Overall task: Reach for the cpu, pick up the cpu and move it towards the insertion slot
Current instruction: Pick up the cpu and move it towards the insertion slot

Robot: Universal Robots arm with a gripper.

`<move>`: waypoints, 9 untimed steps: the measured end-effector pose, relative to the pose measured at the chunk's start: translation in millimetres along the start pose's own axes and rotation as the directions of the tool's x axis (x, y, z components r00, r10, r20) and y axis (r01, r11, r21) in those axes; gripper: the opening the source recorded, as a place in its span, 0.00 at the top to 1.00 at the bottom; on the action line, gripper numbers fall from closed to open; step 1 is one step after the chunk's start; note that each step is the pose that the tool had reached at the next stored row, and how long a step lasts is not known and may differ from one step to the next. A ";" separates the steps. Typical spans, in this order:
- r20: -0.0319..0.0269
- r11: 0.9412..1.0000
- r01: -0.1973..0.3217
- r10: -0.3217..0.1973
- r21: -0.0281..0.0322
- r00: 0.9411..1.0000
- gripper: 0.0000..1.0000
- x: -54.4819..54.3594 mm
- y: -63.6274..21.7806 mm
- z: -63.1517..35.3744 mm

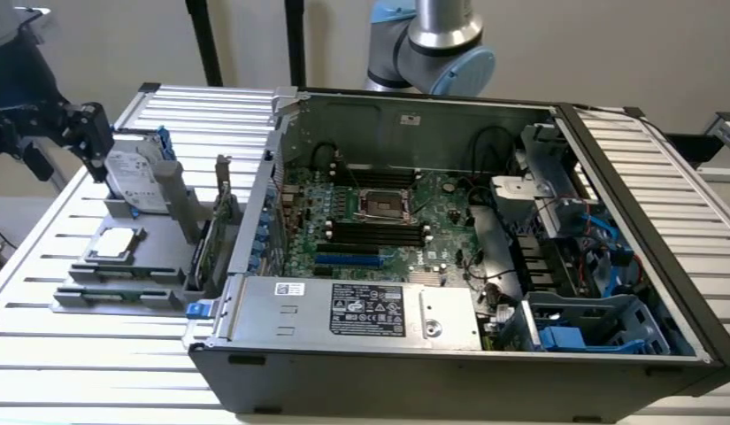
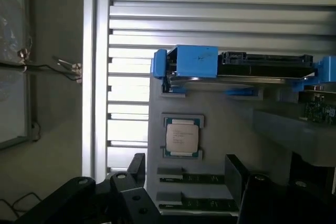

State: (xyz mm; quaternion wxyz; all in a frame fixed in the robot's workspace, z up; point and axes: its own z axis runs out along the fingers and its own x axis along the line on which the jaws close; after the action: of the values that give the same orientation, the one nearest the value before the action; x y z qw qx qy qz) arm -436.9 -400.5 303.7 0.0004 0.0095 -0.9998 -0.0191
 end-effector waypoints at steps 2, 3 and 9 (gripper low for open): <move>0.000 1.000 0.000 0.000 0.000 1.000 0.29 0.0 -0.5 3.6; 0.000 1.000 0.000 0.000 0.000 1.000 0.29 0.0 -0.9 5.4; 0.000 1.000 0.000 0.000 0.000 1.000 0.29 0.0 -3.4 16.3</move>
State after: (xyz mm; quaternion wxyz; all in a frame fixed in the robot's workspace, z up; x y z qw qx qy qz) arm -436.9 -403.3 287.3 0.0004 0.0095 -0.9998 -0.0191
